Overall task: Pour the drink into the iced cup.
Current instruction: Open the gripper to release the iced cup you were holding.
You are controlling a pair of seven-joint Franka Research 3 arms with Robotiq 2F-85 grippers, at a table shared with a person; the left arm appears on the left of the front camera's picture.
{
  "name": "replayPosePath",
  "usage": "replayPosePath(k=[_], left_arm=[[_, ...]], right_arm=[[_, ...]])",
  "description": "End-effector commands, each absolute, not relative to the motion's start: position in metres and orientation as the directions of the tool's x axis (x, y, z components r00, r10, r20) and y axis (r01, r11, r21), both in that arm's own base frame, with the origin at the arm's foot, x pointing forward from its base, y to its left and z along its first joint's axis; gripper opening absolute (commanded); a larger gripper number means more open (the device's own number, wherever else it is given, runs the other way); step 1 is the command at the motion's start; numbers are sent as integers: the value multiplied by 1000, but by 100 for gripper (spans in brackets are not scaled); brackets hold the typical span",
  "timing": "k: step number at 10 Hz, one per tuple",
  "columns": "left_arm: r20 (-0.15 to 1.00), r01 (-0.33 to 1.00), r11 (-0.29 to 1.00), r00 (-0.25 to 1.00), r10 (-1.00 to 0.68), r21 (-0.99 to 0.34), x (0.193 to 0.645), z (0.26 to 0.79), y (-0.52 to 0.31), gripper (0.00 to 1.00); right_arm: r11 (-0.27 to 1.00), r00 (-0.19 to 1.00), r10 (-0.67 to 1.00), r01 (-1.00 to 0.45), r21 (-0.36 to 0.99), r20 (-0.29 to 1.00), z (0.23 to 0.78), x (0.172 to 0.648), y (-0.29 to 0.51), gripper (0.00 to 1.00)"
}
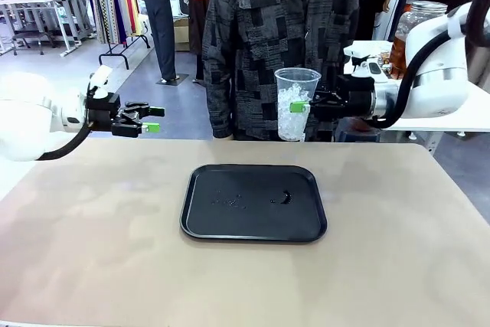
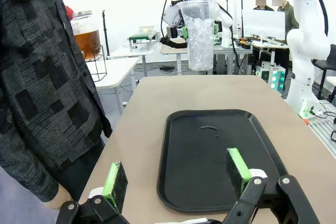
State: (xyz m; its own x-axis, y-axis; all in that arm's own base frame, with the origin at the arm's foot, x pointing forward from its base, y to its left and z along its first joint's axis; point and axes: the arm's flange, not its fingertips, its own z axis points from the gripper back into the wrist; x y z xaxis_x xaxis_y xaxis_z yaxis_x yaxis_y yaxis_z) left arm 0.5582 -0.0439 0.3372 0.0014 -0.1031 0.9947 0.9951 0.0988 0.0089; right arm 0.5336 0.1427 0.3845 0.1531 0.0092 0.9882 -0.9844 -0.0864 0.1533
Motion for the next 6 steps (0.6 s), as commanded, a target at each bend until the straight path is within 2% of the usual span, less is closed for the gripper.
replayPosePath(k=[1,6], left_arm=[[995,995,99,0,-103,11,558,338,-44,100],[995,995,99,0,-103,11,558,338,-44,100]], right_arm=[[-80,135,14,-988,136,991,386,531,145,64],[-80,135,14,-988,136,991,386,531,145,64]])
